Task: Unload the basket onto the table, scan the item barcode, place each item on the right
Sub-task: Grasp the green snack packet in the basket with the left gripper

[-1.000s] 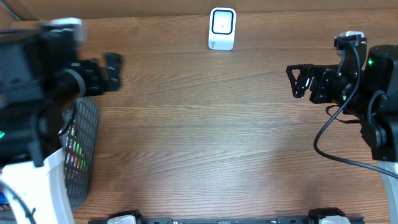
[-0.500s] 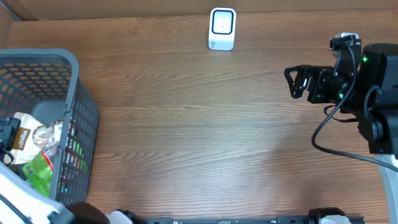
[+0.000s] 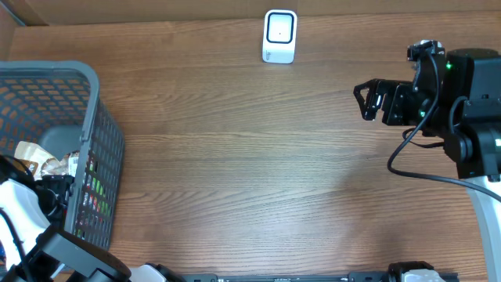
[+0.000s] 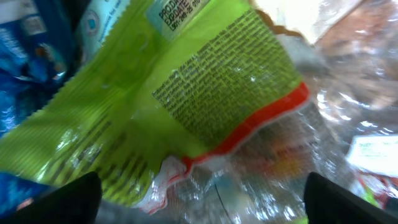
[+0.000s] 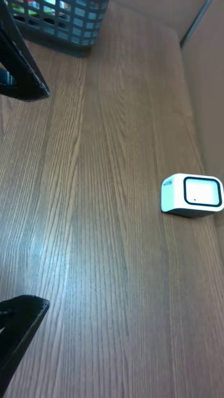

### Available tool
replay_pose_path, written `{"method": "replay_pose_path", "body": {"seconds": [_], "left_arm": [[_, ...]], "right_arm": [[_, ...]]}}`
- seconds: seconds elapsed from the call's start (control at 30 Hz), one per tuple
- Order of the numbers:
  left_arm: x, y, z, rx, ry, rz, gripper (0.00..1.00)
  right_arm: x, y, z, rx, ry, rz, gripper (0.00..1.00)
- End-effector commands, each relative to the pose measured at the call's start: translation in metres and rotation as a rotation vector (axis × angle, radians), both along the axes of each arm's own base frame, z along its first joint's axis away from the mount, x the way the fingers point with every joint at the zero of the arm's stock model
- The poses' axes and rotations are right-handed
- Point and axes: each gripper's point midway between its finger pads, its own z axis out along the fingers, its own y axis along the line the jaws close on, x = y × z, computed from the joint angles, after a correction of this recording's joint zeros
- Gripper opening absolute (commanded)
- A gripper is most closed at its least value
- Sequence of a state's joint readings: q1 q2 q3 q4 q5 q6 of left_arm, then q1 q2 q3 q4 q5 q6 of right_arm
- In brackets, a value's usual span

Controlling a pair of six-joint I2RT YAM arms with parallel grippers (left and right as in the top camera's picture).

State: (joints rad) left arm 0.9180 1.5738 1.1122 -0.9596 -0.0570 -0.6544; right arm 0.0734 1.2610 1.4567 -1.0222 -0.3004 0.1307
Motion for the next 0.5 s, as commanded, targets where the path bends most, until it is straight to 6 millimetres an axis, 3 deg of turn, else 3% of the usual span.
{"method": "replay_pose_path", "body": {"seconds": [0.0, 0.13, 0.33, 0.37, 0.4, 0.43, 0.47], "left_arm": [[-0.004, -0.003, -0.014, 0.008, -0.003, 0.025, 0.86], [-0.006, -0.001, -0.025, 0.03, 0.002, 0.024, 0.77], [-0.01, -0.002, -0.043, 0.055, 0.011, 0.023, 0.74], [-0.01, -0.003, -0.044, 0.056, 0.011, 0.021, 0.67], [-0.01, -0.005, -0.046, 0.053, 0.014, 0.017, 0.52], [-0.01, -0.006, -0.046, 0.052, 0.014, 0.014, 0.3], [-0.009, -0.006, -0.046, 0.049, 0.01, 0.012, 0.18]], "right_arm": [[0.001, 0.004, 0.01, 0.014, -0.023, 0.014, 1.0], [0.001, 0.004, 0.01, 0.014, -0.023, 0.014, 1.0], [0.001, 0.004, 0.01, 0.014, -0.023, 0.014, 1.0], [0.001, 0.004, 0.01, 0.014, -0.023, 0.014, 1.0], [0.001, 0.004, 0.01, 0.014, -0.023, 0.014, 1.0], [0.001, 0.004, 0.01, 0.014, -0.023, 0.014, 1.0], [0.001, 0.004, 0.01, 0.014, -0.023, 0.014, 1.0]]}}
